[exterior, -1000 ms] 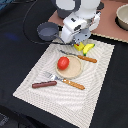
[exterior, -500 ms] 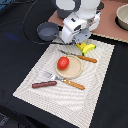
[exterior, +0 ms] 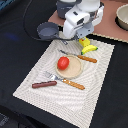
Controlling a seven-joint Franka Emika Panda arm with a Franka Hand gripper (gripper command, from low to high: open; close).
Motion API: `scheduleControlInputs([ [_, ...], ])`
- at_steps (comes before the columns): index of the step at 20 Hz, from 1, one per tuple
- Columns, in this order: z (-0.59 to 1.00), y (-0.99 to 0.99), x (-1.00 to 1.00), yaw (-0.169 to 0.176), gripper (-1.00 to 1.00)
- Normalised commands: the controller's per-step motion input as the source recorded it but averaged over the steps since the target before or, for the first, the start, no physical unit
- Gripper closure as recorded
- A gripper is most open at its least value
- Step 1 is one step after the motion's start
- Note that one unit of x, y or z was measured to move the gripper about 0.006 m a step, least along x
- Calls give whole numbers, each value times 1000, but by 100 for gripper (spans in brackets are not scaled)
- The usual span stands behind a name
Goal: Interact with the objects in diverse but meaningful ways.
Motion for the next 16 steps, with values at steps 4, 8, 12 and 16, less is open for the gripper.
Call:
scheduleControlInputs([
  [4, 639, -146, -508, 27, 100],
  [8, 431, -318, -715, 8, 100],
  [12, 211, -419, -750, 0, 100],
  [16, 13, -611, -678, 0, 100],
])
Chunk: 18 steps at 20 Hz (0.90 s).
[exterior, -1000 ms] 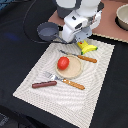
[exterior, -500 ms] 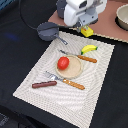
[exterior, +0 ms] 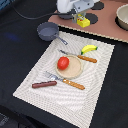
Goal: Interact with the objects in diverse but meaningful ways.
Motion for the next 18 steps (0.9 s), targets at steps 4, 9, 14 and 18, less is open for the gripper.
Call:
scheduleControlInputs([
  [4, 0, -718, -592, 0, 100],
  [9, -4, -781, -493, 0, 100],
  [14, -1, -834, -435, 0, 100],
  [18, -103, -844, -426, 0, 100],
])
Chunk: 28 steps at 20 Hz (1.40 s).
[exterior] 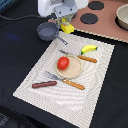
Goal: Interact with the objects in diverse but meaningful ways.
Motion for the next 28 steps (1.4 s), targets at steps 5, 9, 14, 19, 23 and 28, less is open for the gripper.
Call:
scheduleControlInputs([
  [5, -435, -812, -512, 0, 100],
  [9, -684, -621, -710, 1, 100],
  [14, -730, -367, -835, 16, 100],
  [19, -502, -82, -833, 39, 100],
  [23, -406, -51, -740, 35, 100],
  [28, -291, -114, -479, 16, 100],
])
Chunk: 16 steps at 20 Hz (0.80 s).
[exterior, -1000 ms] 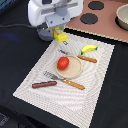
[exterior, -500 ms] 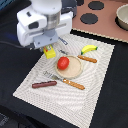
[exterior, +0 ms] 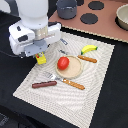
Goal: Interact with the objects in diverse but meaningful ways.
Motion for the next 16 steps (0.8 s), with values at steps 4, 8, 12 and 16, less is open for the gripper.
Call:
scheduleControlInputs([
  [4, -211, -134, -355, 8, -100],
  [8, -76, -111, -245, 9, -100],
  [12, -36, -79, -182, 10, -100],
  [16, 139, -6, -124, 9, -100],
])
